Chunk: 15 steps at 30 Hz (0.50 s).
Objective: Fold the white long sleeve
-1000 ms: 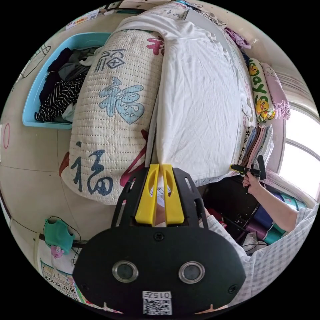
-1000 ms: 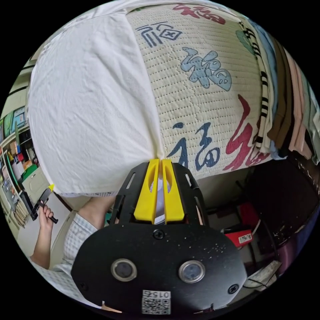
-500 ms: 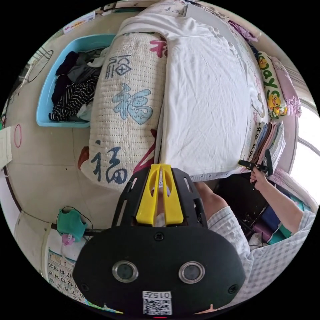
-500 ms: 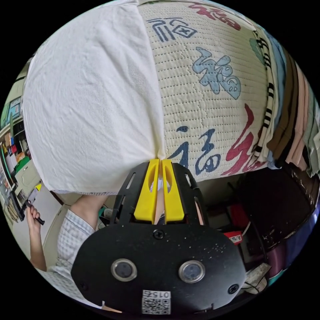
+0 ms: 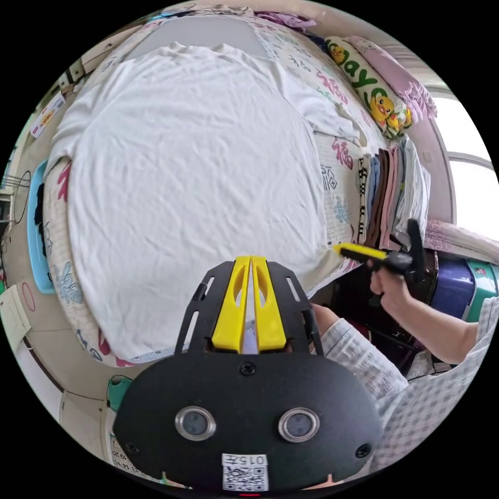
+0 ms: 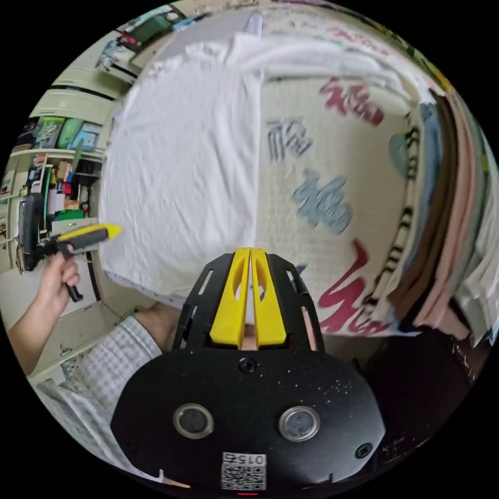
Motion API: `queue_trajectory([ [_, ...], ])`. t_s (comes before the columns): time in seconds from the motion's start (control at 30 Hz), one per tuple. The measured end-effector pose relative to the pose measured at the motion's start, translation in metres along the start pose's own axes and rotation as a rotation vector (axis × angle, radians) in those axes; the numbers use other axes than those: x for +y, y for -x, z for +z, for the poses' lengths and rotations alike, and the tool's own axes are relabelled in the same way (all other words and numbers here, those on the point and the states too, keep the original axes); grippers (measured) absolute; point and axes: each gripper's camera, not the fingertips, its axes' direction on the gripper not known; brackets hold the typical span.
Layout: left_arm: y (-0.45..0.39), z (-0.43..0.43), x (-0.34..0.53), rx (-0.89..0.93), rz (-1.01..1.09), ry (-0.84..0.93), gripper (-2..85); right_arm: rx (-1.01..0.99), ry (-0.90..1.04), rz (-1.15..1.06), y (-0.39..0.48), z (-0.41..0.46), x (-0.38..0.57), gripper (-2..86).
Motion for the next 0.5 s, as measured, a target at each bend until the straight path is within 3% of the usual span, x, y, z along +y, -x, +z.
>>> queue_trajectory([
  [0.2,-0.029,0.074,0.001,-0.213,0.006,0.24,-0.6,0.194,-0.325,-0.096,-0.094,-0.102,-0.066,5.4],
  [0.23,-0.031,0.075,0.003,-0.231,0.02,0.214,-0.6,0.233,-0.36,-0.108,-0.113,-0.112,-0.087,6.0],
  [0.37,-0.031,0.087,-0.004,-0.267,-0.014,0.275,-0.3,0.305,-0.381,-0.143,-0.163,-0.113,-0.161,7.9],
  [0.5,-0.036,0.065,-0.042,-0.189,-0.076,0.147,0.4,0.352,-0.312,-0.167,-0.187,-0.085,-0.209,9.5],
])
